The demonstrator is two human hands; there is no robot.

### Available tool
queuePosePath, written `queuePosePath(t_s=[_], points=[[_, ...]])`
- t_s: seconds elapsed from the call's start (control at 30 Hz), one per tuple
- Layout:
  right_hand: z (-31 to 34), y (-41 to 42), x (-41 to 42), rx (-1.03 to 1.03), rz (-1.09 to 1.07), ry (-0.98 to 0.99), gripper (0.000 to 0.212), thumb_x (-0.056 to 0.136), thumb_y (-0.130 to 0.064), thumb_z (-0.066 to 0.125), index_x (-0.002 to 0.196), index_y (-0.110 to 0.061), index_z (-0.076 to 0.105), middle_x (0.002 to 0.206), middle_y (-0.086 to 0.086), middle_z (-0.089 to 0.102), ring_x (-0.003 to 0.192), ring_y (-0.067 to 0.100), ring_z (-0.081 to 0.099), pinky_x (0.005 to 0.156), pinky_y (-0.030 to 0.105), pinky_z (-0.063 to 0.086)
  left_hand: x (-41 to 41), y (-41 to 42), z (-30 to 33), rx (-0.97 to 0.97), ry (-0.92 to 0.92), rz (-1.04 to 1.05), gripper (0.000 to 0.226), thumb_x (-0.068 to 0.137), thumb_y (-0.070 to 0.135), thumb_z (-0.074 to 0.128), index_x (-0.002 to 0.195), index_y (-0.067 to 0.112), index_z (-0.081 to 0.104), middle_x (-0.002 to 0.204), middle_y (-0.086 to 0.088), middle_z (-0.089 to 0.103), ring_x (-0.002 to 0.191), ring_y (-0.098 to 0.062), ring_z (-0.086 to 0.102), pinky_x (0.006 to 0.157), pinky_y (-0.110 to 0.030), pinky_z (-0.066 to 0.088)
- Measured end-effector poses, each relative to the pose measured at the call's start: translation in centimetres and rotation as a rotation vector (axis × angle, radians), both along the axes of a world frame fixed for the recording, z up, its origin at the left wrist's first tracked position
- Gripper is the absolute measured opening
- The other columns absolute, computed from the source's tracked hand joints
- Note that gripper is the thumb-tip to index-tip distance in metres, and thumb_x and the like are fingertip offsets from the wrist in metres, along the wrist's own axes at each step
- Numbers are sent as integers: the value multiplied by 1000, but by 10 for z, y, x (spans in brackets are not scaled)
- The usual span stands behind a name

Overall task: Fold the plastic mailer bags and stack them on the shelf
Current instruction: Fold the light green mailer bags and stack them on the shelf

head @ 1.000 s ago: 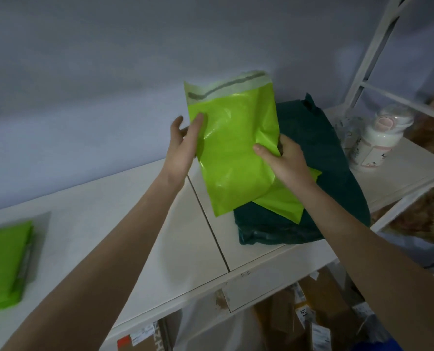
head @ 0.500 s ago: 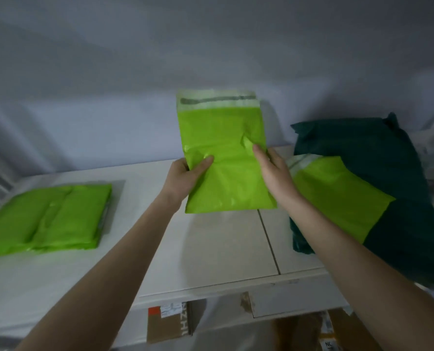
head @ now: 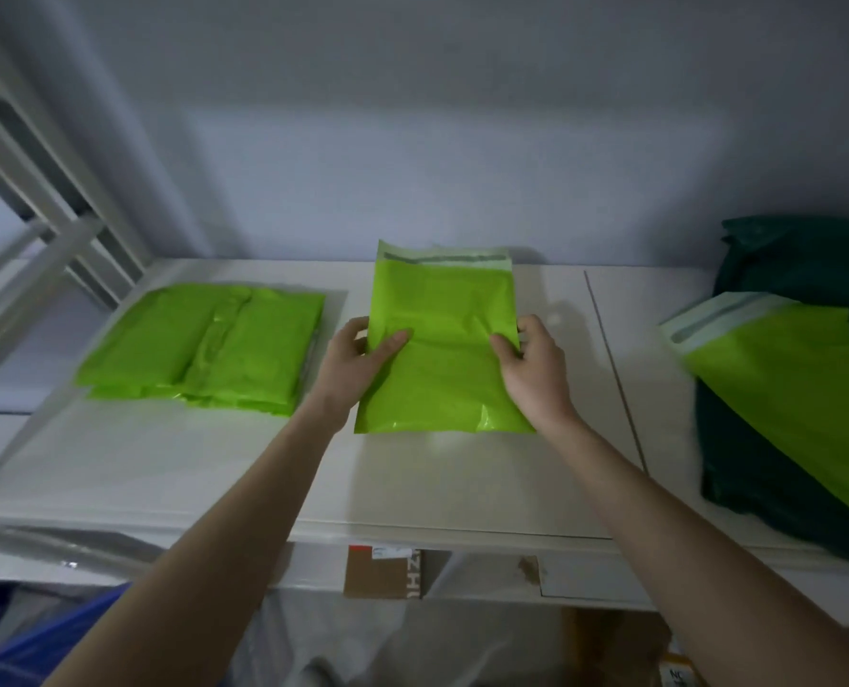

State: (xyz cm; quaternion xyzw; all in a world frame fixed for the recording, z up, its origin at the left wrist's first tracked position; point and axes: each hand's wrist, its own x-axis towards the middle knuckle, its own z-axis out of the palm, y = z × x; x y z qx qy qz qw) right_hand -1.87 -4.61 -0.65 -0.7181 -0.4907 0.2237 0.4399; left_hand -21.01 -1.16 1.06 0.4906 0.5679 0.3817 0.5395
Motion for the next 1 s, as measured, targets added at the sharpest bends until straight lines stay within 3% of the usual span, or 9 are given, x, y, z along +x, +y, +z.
queuePosePath(t_s=[0.13,0.2,0.27,0.37,0.5,0.67,0.8,0.9,1.0], points=[[-19,-3,-12,-61,2,-93,25,92,-17,57,106,2,54,92,25,64,88,40,60,69,39,39,-6,3,-20,99,314,48,72,77,34,75,135,18,35,106,-7,55,97,-22,57,89,-34,48],[-26,-5,-14,-86,-12,-130,27,92,-18,56,109,3,54,92,27,64,88,41,60,68,39,38,-6,3,-27,167,395,-16,75,79,35,72,139,15,31,106,-4,53,94,-21,56,85,-33,48],[-29,-8,-12,-113,-27,-161,30,93,-19,55,113,3,53,95,27,64,91,42,60,70,40,40,-4,2,-33,199,412,-58,65,85,30,66,138,11,33,110,-7,53,92,-22,57,81,-33,47],[-27,-10,-9,-141,-59,-235,34,93,-22,56,117,1,51,100,26,64,96,41,59,75,40,40,-5,3,-44,325,544,-71,45,90,14,58,131,4,44,124,-18,47,108,-32,54,96,-38,43],[-24,-11,-9,-120,-78,-431,46,83,-17,62,123,0,48,116,22,51,110,39,46,90,42,36,-1,-4,-44,473,687,-83,31,90,10,50,120,4,56,120,-18,49,112,-37,48,98,-44,39],[-23,-11,-25,7,170,-628,38,79,-27,44,100,-1,63,100,17,61,93,36,58,73,41,51,20,-20,-38,516,859,-313,35,96,22,39,127,14,54,129,-6,52,118,-28,46,97,-39,36],[-29,-10,-35,-86,424,-712,56,81,-35,26,111,-4,61,109,12,63,101,31,58,83,41,51,31,-26,-46,474,983,-390,44,98,35,28,136,20,44,137,3,44,124,-20,39,100,-34,31],[-36,-13,-36,-122,426,-777,53,81,-35,26,110,-9,63,106,6,64,97,28,61,75,38,50,30,-26,-48,494,1074,-395,75,79,49,0,135,25,43,131,3,47,120,-19,41,95,-35,32],[-35,-15,-36,-97,384,-827,45,80,-35,33,104,-12,63,100,4,63,93,27,60,69,36,47,31,-23,-46,497,1127,-418,72,78,45,2,131,24,46,129,1,46,117,-21,41,92,-37,32]])
